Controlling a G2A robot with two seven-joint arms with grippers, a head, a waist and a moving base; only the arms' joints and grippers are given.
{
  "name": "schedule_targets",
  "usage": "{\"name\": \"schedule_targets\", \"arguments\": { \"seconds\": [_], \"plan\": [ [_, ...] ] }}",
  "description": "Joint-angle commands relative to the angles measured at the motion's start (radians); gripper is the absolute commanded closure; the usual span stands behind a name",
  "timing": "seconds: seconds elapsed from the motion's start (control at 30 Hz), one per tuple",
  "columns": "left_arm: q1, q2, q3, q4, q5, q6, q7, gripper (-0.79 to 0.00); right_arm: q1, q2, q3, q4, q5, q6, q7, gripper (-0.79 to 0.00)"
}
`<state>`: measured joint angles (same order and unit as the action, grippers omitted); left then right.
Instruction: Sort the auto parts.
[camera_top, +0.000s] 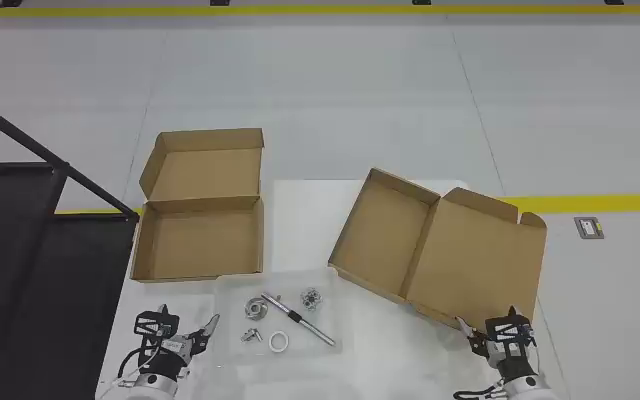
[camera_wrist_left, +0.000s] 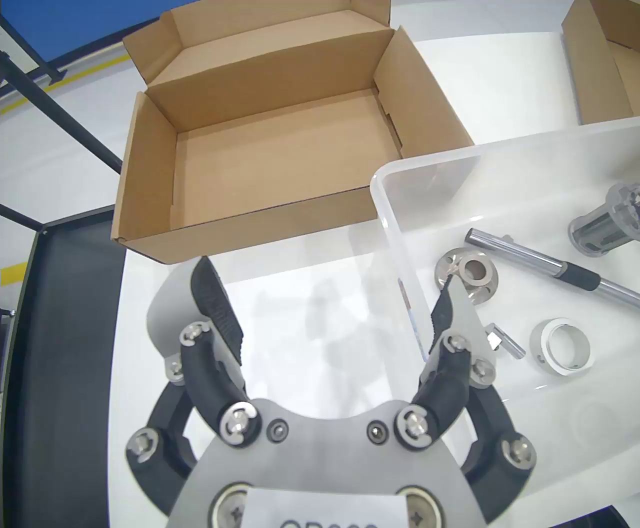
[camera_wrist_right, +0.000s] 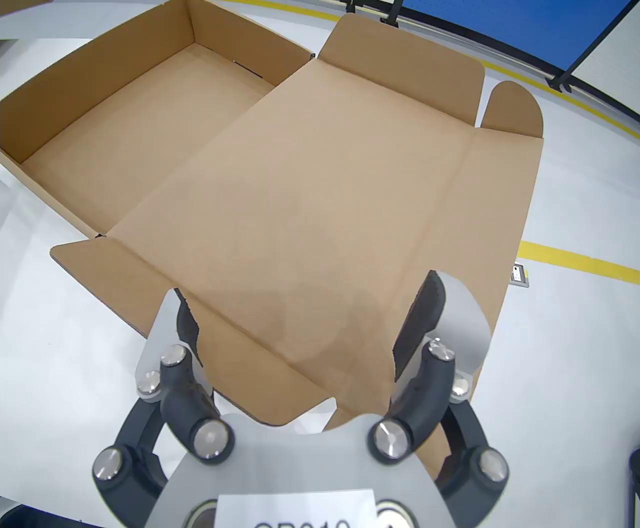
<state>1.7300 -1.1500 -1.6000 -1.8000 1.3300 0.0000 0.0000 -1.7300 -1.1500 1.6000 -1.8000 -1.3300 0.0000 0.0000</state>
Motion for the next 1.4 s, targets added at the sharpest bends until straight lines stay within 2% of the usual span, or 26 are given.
{"name": "schedule_targets", "arguments": {
  "seconds": [0.0, 0.43, 0.57, 0.7, 0.8, 0.9, 1.27, 1.3, 1.37],
  "plan": [
    [0.000, 0.000, 0.000, 0.000, 0.000, 0.000, 0.000, -0.784, 0.000, 0.000, 0.000, 0.000, 0.000, 0.000, 0.000, -0.785],
    [0.000, 0.000, -0.002, -0.009, -0.011, -0.008, 0.013, -0.785, 0.000, 0.000, -0.002, -0.010, -0.015, -0.005, -0.006, -0.785],
    [0.046, 0.001, -0.060, -0.037, -0.088, -0.086, 0.126, -0.785, -0.035, 0.003, -0.009, -0.072, -0.098, -0.035, -0.065, -0.785],
    [0.099, 0.004, -0.142, -0.049, -0.210, -0.206, 0.222, -0.785, -0.073, 0.006, -0.043, -0.175, -0.239, -0.062, -0.071, -0.785],
    [0.114, 0.009, -0.188, -0.036, -0.306, -0.336, 0.224, -0.785, -0.083, 0.010, -0.095, -0.265, -0.344, -0.148, -0.051, -0.785],
    [0.113, 0.015, -0.224, -0.018, -0.354, -0.445, 0.182, -0.785, -0.070, 0.011, -0.144, -0.330, -0.384, -0.222, -0.004, -0.785],
    [0.113, 0.015, -0.224, -0.018, -0.354, -0.445, 0.182, -0.785, -0.070, 0.011, -0.144, -0.330, -0.384, -0.222, -0.004, -0.785],
    [0.113, 0.015, -0.224, -0.018, -0.354, -0.445, 0.182, -0.785, -0.071, 0.010, -0.138, -0.319, -0.376, -0.208, 0.002, -0.785],
    [0.111, 0.015, -0.221, -0.021, -0.358, -0.445, 0.179, -0.785, -0.069, 0.003, -0.132, -0.267, -0.329, -0.117, 0.045, -0.785]
  ]
}}
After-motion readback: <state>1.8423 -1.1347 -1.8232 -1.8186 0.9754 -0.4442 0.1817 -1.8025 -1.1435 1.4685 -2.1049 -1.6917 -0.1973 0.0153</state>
